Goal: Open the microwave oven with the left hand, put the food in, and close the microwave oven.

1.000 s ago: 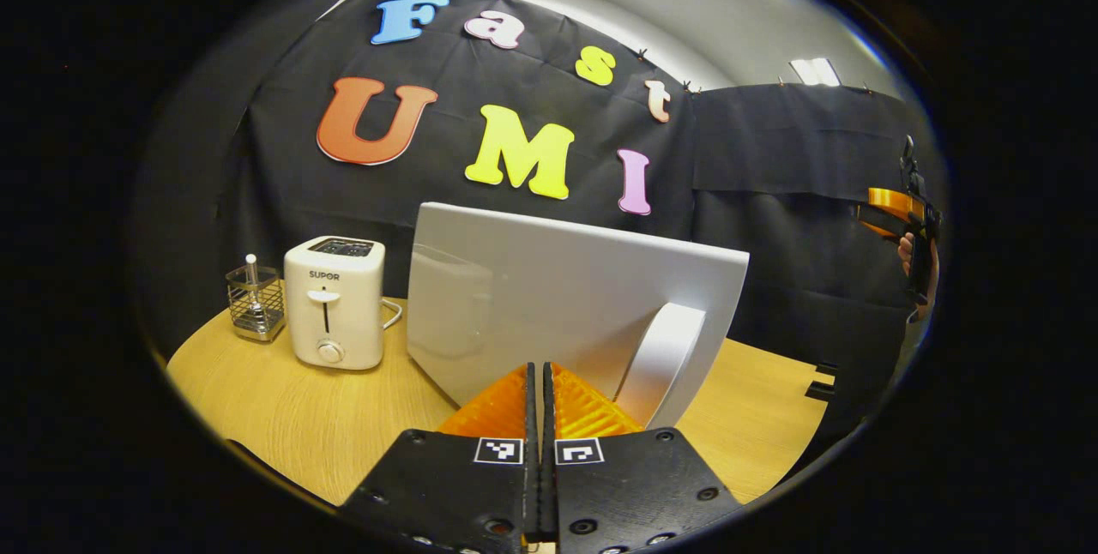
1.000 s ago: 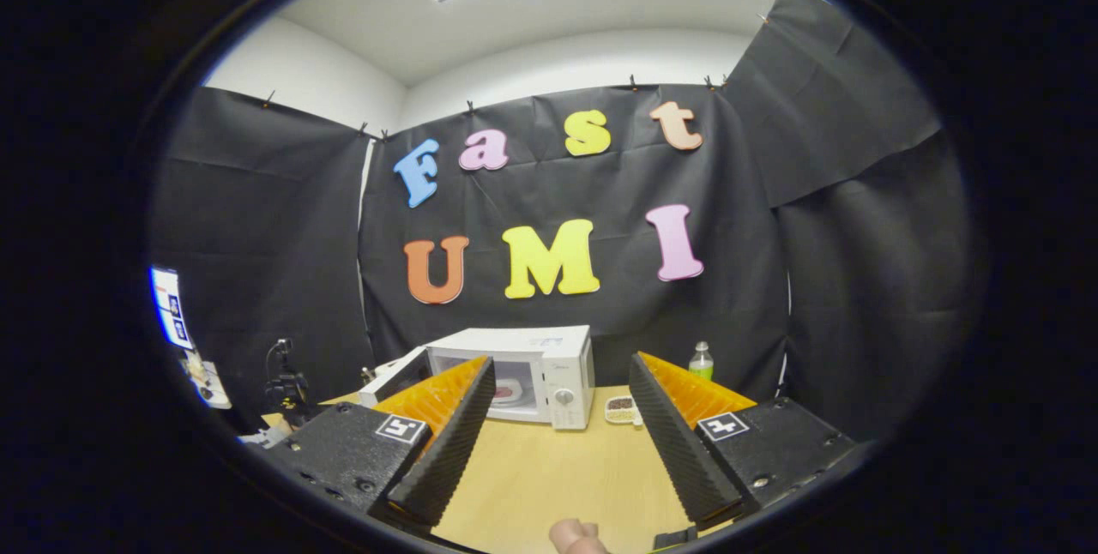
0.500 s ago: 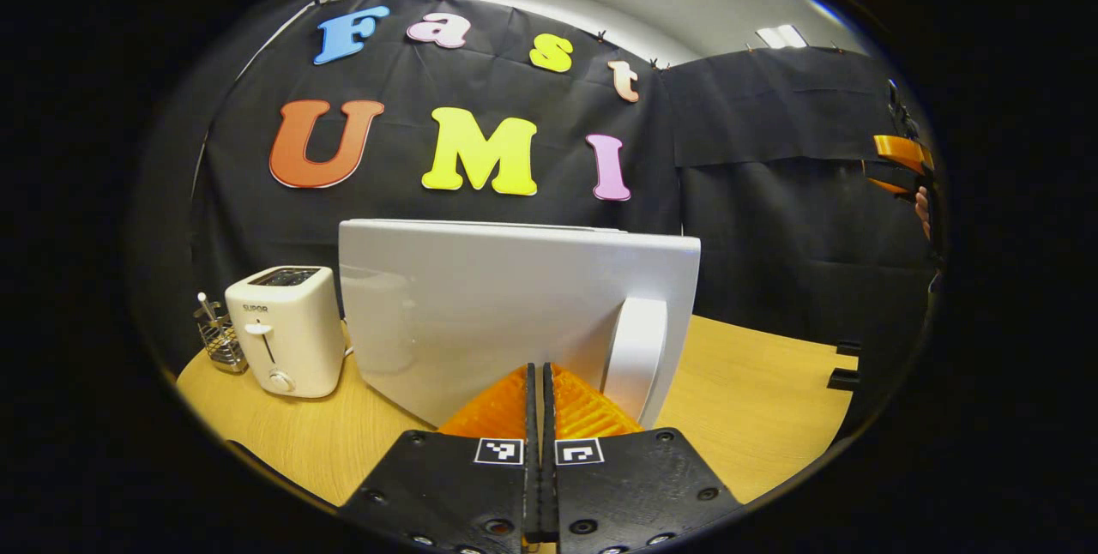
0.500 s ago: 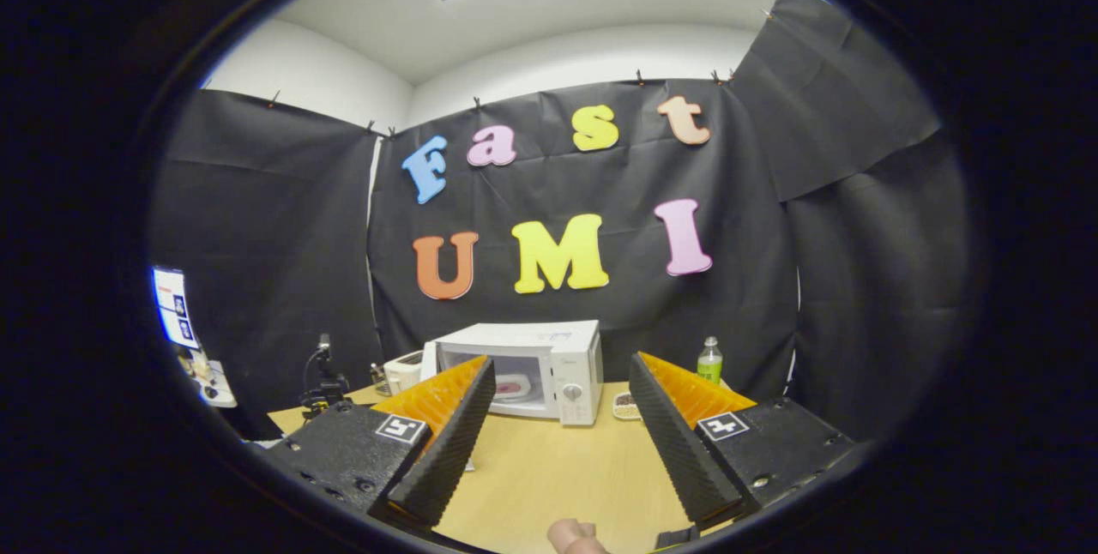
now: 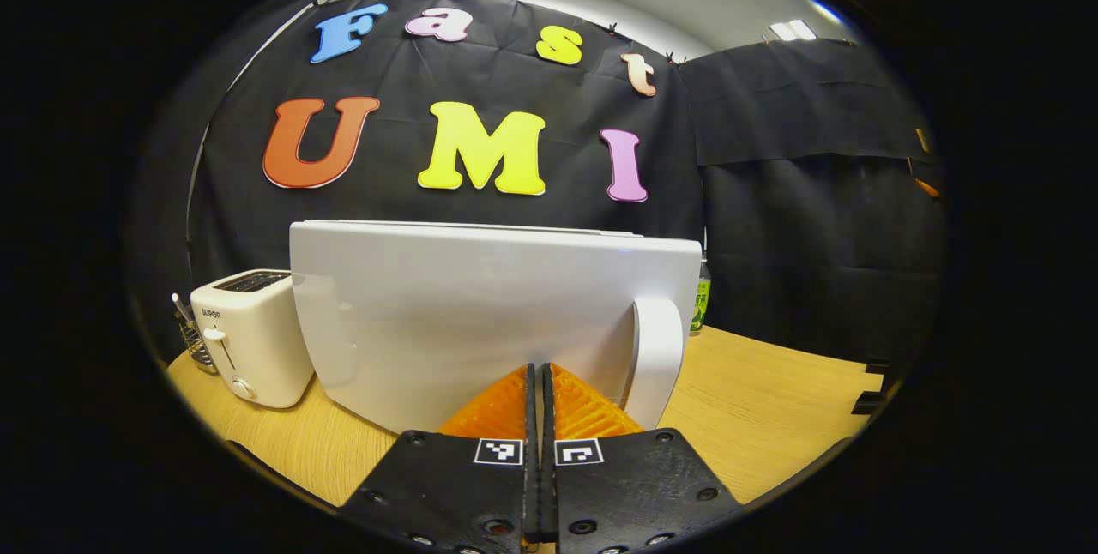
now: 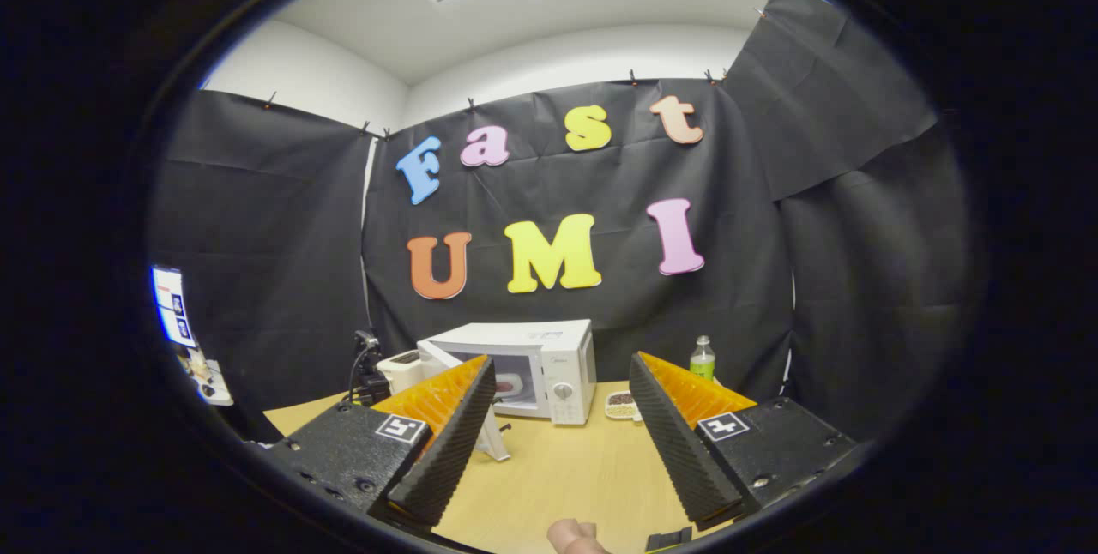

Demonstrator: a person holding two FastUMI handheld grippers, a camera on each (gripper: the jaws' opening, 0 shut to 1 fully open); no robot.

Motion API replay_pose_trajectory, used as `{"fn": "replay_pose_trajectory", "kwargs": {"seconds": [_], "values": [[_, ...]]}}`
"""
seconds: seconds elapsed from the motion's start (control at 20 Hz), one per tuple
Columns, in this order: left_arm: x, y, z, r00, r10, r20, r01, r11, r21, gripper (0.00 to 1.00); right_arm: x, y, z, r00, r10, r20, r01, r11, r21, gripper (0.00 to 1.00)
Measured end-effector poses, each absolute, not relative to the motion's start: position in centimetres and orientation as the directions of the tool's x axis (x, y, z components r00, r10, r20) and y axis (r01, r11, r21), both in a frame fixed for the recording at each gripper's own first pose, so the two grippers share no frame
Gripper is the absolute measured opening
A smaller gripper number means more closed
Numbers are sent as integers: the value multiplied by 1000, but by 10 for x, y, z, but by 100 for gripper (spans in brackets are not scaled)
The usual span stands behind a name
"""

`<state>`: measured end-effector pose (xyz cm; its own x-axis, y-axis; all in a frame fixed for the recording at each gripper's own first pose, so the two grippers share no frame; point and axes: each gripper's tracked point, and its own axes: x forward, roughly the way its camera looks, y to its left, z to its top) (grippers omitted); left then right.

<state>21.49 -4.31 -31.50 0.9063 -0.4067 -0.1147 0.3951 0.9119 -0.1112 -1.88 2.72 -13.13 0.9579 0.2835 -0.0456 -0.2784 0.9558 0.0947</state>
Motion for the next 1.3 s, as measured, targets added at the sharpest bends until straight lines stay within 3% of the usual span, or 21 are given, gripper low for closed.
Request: {"fn": "replay_pose_trajectory", "kwargs": {"seconds": [0.15,0.2,0.45,0.5,0.55,0.65,0.7,0.75,0.8,0.85,1.0,1.05,1.1,1.15,1.2,1.3], "values": [[237,-53,-315,930,-344,-128,334,938,-91,0,-12,18,-132,967,249,-49,-245,967,73,89],[243,-56,-316,935,-330,-129,320,943,-91,0,-10,17,-131,969,245,-40,-243,968,63,100],[273,-79,-315,946,-297,-131,280,951,-132,0,16,12,-135,973,228,-18,-228,973,32,99],[280,-82,-315,949,-287,-130,271,954,-127,0,23,13,-139,972,233,-28,-232,972,34,89],[287,-85,-317,950,-280,-136,264,956,-128,0,31,13,-146,970,239,-43,-237,971,38,89],[301,-91,-320,952,-267,-151,247,959,-136,0,45,14,-157,964,254,-74,-251,967,52,90],[308,-94,-320,953,-261,-155,240,961,-138,0,52,14,-161,962,260,-88,-255,965,60,99],[313,-97,-322,954,-252,-161,232,963,-138,0,60,14,-165,959,267,-95,-261,963,68,90],[320,-98,-324,955,-243,-168,221,965,-140,0,64,14,-166,957,273,-101,-266,961,82,90],[328,-100,-328,955,-232,-187,206,967,-148,0,67,13,-170,955,277,-102,-267,959,99,100],[338,-102,-330,959,-208,-195,175,969,-172,1,71,13,-181,949,289,-128,-271,952,143,100],[339,-102,-340,951,-200,-235,158,969,-188,0,70,12,-184,947,289,-138,-268,951,150,90],[337,-101,-334,957,-204,-205,160,964,-212,0,68,10,-187,947,284,-149,-263,953,148,100],[335,-104,-335,951,-216,-220,165,959,-231,1,68,8,-189,949,276,-155,-254,956,144,90],[337,-106,-337,949,-220,-225,165,957,-241,0,67,8,-187,950,271,-155,-251,958,140,100],[335,-99,-342,945,-202,-257,144,963,-227,0,63,11,-185,950,269,-157,-249,959,138,100]]}}
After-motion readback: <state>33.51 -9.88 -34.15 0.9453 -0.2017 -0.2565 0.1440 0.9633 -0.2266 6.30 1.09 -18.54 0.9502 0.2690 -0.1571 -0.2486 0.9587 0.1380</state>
